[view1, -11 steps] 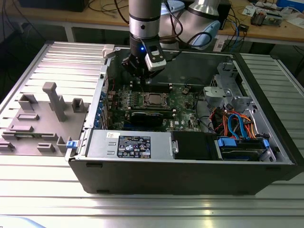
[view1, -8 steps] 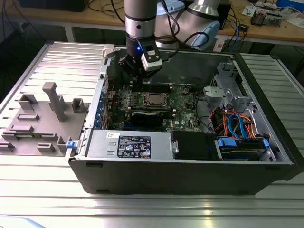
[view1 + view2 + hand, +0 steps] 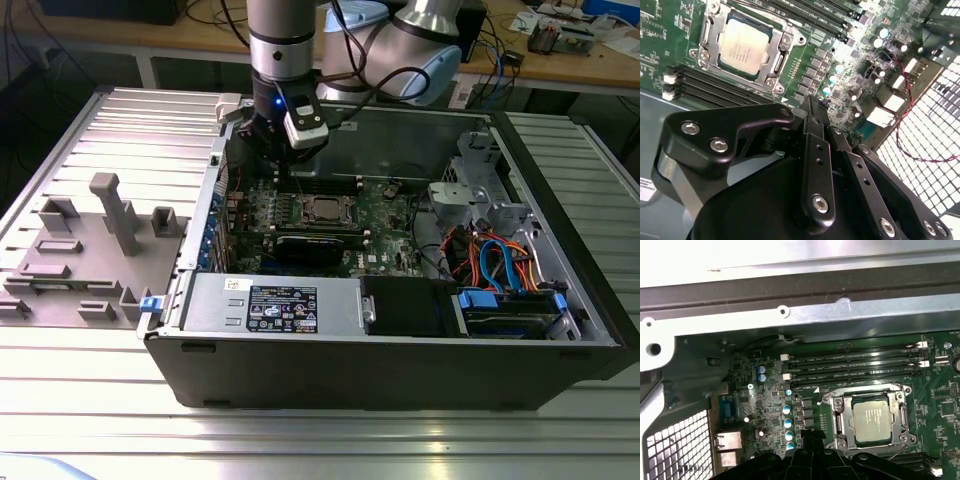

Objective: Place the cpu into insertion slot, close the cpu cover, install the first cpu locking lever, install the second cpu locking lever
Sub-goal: 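Install the first cpu locking lever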

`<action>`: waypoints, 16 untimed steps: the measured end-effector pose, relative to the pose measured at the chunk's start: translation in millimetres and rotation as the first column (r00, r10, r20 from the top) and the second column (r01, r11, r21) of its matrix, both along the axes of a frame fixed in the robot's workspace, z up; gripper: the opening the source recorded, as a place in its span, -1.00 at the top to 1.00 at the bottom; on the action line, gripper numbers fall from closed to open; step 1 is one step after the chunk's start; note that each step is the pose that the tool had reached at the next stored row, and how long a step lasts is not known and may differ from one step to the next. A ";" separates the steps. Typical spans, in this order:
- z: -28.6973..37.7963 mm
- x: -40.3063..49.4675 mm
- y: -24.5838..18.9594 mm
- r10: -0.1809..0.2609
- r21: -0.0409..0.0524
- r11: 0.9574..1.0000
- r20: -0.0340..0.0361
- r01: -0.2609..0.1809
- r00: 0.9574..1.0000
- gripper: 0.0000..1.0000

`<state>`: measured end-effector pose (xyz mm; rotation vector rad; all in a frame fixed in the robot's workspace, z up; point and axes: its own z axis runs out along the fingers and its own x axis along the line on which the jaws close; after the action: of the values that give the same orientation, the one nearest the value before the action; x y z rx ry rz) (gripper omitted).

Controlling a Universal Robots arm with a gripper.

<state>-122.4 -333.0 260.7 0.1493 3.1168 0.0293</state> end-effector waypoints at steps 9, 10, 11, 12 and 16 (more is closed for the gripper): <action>-1.7 -1.5 17.7 0.000 0.000 1.000 0.000 0.000 1.000 0.79; -1.7 -1.6 18.6 0.000 0.000 1.000 0.000 0.000 1.000 0.79; -1.7 -1.7 19.6 0.000 0.000 1.000 0.000 0.000 1.000 0.79; -1.7 -1.8 20.7 0.000 0.000 1.000 0.000 0.000 1.000 0.79; -1.8 -1.8 26.5 0.000 0.000 1.000 0.001 0.000 1.000 0.79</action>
<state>-124.2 -306.5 258.9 0.1490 3.1162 0.0295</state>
